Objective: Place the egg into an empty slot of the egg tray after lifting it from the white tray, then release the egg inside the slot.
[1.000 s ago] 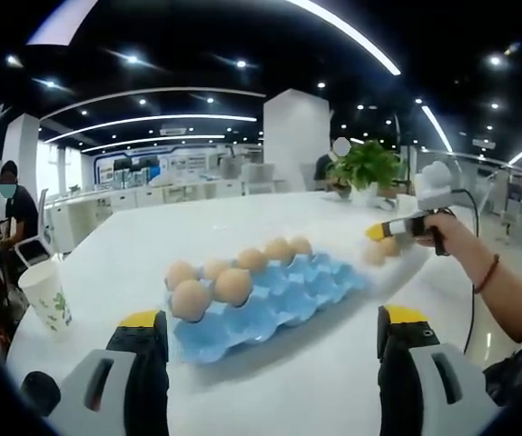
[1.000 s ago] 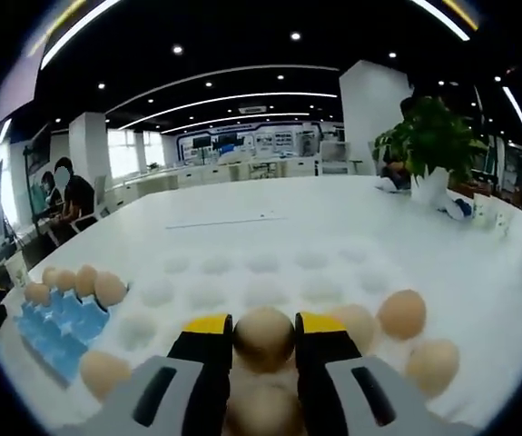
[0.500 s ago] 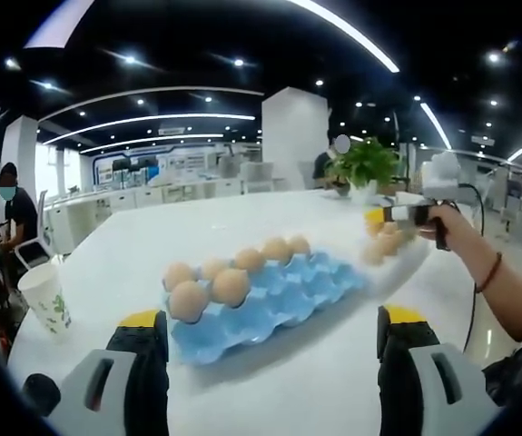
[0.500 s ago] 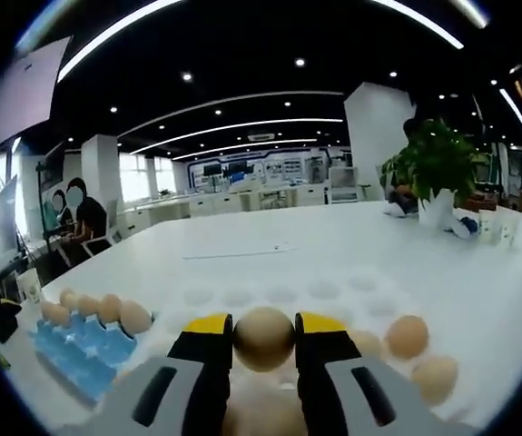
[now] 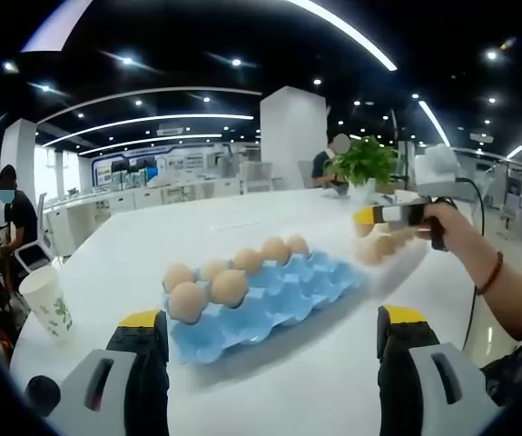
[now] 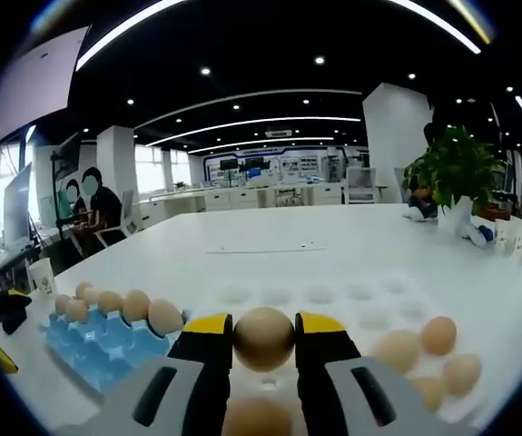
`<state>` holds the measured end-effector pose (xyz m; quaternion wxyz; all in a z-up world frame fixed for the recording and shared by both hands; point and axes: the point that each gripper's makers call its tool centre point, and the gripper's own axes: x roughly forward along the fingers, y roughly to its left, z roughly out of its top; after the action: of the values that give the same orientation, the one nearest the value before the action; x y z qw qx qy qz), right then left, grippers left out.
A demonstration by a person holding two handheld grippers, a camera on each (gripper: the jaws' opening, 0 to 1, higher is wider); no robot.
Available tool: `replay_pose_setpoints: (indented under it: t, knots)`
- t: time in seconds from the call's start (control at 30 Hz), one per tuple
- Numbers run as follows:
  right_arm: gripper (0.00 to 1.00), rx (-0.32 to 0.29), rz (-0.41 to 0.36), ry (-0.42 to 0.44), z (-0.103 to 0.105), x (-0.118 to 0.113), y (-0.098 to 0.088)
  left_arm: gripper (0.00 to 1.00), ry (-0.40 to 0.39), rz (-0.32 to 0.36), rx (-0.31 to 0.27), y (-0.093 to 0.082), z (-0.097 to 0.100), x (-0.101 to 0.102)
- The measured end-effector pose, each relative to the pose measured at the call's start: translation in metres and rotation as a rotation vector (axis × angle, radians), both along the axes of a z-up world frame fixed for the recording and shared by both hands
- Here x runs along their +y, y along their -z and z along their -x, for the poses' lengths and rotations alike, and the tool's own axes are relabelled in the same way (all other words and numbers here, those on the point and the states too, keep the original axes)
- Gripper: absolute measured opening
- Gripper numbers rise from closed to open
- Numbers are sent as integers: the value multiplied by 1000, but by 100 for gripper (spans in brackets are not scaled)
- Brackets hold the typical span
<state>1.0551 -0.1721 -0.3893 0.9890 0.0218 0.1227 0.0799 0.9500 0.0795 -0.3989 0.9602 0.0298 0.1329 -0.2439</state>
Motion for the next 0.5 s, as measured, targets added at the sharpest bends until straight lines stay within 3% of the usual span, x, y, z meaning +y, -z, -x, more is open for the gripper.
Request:
replay_pose_setpoints:
  t: [0.5]
  knots:
    - [28, -4, -20, -98, 0, 44, -2, 98, 5, 7, -6, -1, 1, 1]
